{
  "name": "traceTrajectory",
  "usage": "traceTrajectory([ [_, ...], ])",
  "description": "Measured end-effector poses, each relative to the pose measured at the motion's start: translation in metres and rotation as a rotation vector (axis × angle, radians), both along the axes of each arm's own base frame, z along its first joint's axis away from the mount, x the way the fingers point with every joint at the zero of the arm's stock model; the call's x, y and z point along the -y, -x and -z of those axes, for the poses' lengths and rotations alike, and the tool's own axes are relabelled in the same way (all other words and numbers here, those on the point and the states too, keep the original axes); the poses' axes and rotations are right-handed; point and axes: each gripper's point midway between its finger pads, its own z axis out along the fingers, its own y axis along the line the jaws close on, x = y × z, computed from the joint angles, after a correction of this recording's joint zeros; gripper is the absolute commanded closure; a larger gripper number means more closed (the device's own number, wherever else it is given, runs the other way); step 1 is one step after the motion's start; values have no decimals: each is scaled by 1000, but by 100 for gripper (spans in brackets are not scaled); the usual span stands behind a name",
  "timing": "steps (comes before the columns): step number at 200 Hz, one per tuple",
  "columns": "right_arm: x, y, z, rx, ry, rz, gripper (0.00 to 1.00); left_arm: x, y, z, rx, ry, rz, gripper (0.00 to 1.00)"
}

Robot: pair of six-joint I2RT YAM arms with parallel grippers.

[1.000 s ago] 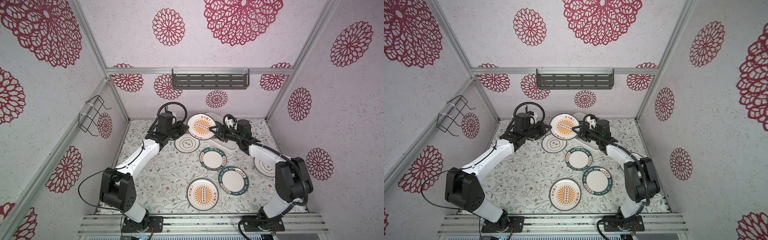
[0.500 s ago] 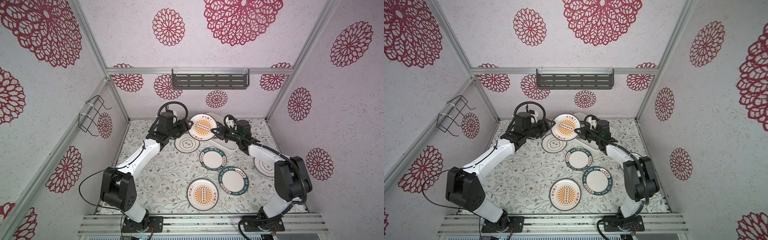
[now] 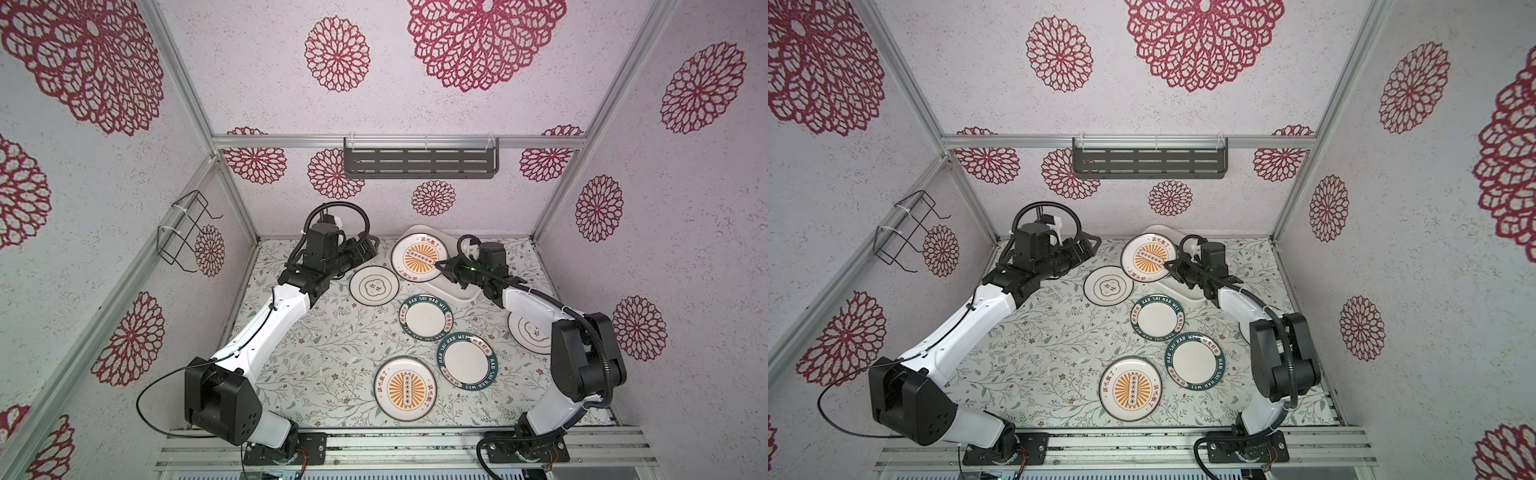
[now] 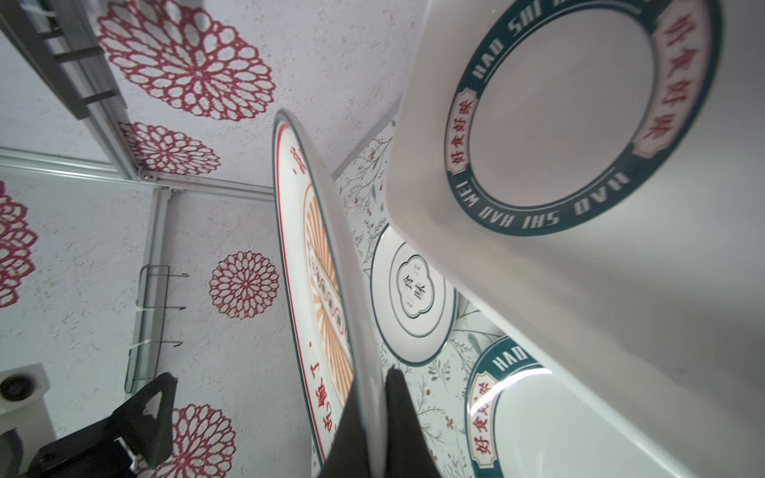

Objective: Place the plates into the plastic bin on the countertop
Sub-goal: Place the plate in the plastic bin.

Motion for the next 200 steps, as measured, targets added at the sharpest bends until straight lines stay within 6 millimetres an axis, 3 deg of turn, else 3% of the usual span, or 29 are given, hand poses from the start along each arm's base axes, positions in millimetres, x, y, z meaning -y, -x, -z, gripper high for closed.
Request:
traceTrajectory([
  [37,24,-22,19,-35,57,87,100,-11,-3,8,-12,-66,-21,3],
  [83,36,-56,45,-68,115,152,100,-30,-19,6,-7,-81,-45,3],
  [143,39,-87,80,-106,163,196,100,-55,-31,20,-49,-75,-67,3],
  [200,38,-109,95,-123,173,217,100,-63,-41,30,-74,-66,-71,3],
])
